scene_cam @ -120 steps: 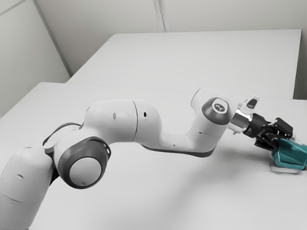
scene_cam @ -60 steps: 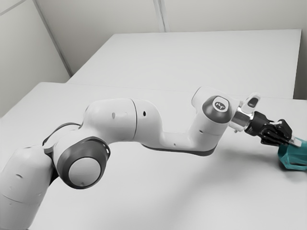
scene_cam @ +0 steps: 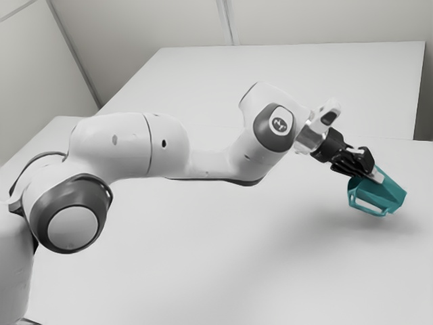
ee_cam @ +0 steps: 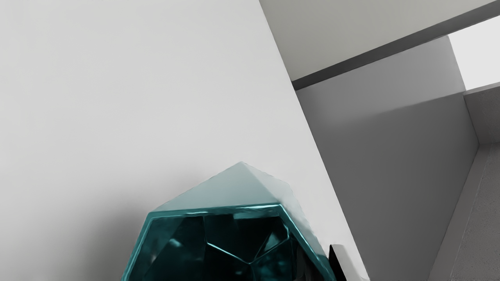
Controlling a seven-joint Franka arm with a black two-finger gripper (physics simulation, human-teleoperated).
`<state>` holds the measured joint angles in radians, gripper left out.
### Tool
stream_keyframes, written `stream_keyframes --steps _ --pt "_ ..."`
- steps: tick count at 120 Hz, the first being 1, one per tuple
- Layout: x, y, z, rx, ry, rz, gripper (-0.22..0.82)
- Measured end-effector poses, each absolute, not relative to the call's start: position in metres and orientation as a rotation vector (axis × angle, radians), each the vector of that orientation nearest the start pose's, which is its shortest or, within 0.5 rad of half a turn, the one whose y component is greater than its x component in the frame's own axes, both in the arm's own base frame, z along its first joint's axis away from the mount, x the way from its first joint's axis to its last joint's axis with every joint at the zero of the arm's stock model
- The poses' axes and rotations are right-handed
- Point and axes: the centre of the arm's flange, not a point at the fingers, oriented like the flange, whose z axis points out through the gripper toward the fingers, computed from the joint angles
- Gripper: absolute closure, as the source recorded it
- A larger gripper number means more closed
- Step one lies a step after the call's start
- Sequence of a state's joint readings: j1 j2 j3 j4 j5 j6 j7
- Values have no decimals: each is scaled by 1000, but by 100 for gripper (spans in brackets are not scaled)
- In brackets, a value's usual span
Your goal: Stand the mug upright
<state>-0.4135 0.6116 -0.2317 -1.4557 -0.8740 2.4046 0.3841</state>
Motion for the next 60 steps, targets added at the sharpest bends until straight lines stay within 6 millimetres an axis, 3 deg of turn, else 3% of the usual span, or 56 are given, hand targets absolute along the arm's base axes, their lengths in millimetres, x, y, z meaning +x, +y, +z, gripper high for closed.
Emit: stream_keyframes --steps 37,60 --pt "604 -330 443 2720 -776 326 78" --pt "595 -263 465 2958 -734 292 78"
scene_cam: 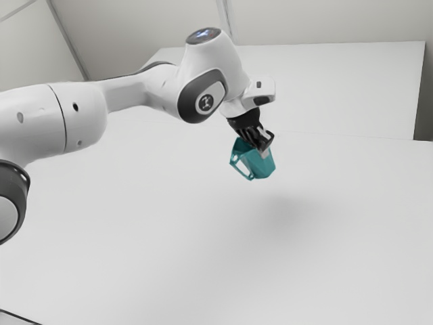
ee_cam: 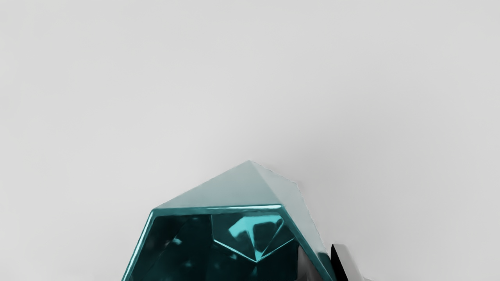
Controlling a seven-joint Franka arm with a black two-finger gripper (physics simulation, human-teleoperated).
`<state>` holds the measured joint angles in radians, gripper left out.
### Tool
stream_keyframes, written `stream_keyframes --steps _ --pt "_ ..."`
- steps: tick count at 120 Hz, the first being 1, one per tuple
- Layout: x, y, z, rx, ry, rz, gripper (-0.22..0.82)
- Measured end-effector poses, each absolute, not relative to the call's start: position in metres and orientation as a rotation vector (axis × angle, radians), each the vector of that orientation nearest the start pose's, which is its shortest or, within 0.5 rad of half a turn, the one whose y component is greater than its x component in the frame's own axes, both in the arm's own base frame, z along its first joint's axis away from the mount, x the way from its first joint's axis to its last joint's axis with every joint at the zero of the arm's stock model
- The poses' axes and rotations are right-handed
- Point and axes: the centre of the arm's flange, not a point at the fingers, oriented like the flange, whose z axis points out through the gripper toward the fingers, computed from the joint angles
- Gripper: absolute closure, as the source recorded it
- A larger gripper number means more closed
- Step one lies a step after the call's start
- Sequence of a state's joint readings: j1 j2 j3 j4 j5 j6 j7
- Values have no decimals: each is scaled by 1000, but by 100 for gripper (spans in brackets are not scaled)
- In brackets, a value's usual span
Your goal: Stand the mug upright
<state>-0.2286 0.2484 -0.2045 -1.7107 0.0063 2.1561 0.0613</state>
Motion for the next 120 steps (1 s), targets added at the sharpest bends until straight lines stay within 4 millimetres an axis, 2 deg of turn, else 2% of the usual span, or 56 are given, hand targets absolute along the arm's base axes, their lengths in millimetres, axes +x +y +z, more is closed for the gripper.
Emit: stream_keyframes --steps 25,50,78,120 --pt "575 -206 457 -3077 558 -191 78" --pt "567 -169 440 -3055 405 -118 78" --pt "555 -142 422 -3047 279 -72 78" --pt "542 -118 392 -3052 160 -47 78"
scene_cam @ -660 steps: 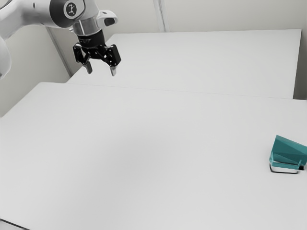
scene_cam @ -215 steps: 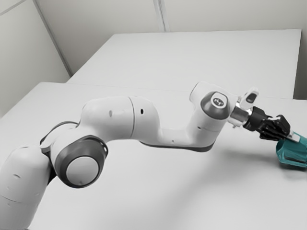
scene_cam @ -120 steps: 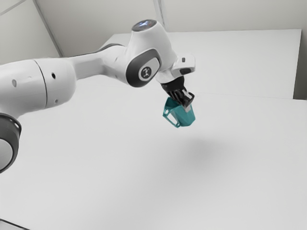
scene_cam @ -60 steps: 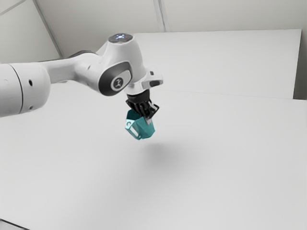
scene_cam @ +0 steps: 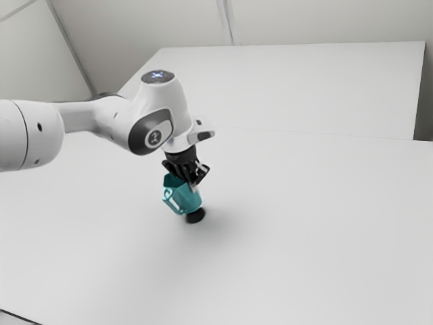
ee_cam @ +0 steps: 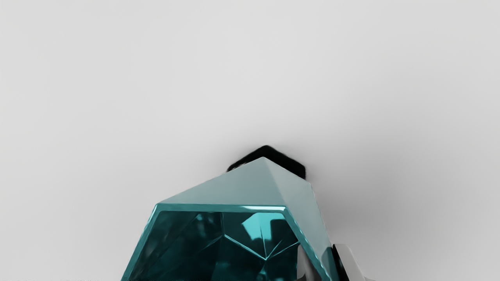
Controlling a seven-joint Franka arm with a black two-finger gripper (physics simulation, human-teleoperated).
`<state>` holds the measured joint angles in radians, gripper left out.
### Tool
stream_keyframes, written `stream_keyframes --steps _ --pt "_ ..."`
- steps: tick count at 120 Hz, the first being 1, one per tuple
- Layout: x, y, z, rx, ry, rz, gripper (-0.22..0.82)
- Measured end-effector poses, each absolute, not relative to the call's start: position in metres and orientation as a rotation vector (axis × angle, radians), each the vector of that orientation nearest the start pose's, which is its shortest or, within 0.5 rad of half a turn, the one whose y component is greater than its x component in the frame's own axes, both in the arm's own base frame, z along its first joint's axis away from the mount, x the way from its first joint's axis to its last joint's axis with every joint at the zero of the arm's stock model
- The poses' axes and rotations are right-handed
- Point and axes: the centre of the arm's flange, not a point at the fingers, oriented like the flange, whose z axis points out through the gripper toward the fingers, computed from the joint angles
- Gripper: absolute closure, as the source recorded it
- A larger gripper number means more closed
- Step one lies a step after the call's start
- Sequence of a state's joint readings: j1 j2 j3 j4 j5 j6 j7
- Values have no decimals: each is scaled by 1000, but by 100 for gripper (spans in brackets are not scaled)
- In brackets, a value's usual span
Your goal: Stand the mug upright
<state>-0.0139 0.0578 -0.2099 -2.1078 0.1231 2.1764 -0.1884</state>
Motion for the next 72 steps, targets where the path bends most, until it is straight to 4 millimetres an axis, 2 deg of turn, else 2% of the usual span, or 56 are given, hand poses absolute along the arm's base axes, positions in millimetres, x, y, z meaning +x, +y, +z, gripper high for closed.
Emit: stream_keyframes --steps 72 --pt "542 -93 356 -3059 49 -23 78"
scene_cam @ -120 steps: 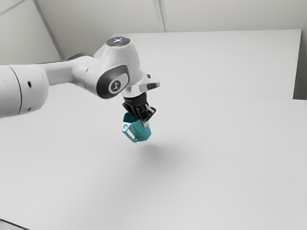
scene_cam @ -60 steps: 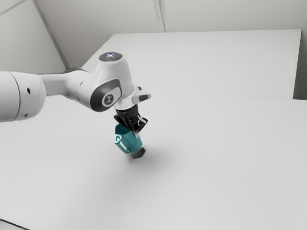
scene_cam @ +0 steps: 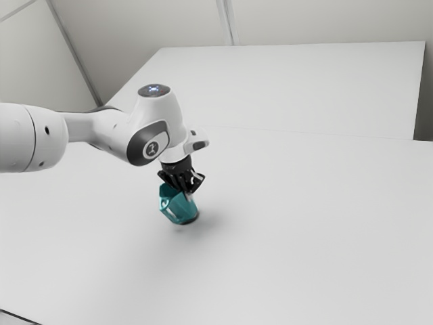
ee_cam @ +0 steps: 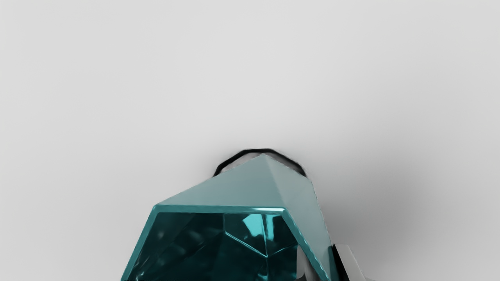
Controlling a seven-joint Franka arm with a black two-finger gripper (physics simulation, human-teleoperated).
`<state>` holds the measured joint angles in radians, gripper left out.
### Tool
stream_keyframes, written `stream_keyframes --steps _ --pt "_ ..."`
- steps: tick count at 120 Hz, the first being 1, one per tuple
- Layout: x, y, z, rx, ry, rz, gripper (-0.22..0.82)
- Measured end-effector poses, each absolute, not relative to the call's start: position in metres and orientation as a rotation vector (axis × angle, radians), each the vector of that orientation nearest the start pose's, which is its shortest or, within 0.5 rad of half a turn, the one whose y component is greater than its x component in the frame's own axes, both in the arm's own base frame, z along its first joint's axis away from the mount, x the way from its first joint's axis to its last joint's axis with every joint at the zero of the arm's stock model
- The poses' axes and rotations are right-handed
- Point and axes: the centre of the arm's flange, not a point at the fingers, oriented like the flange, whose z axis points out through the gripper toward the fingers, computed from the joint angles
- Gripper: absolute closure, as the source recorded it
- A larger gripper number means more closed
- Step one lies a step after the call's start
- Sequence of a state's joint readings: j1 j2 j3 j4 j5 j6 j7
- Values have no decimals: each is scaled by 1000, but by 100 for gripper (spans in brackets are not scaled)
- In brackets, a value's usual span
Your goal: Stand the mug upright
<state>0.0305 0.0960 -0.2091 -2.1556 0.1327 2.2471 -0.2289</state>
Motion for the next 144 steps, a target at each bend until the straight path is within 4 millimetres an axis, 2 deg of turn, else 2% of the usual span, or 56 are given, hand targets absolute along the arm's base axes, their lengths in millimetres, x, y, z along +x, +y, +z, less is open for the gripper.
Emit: stream_keyframes --steps 18,39,56,75,90,100,125,144 --pt "540 -93 352 -3052 51 -17 77" --pt "539 -94 352 -3058 52 -9 39" --pt "538 -94 360 -3057 54 -24 20" --pt "531 -97 403 -3044 60 -87 9" --pt "531 -104 446 -3073 33 -134 5" --pt "528 -107 463 -3122 -12 -134 4" --pt "558 -91 561 -3168 -98 -192 1" --pt "567 -86 608 -3178 -104 -169 1"
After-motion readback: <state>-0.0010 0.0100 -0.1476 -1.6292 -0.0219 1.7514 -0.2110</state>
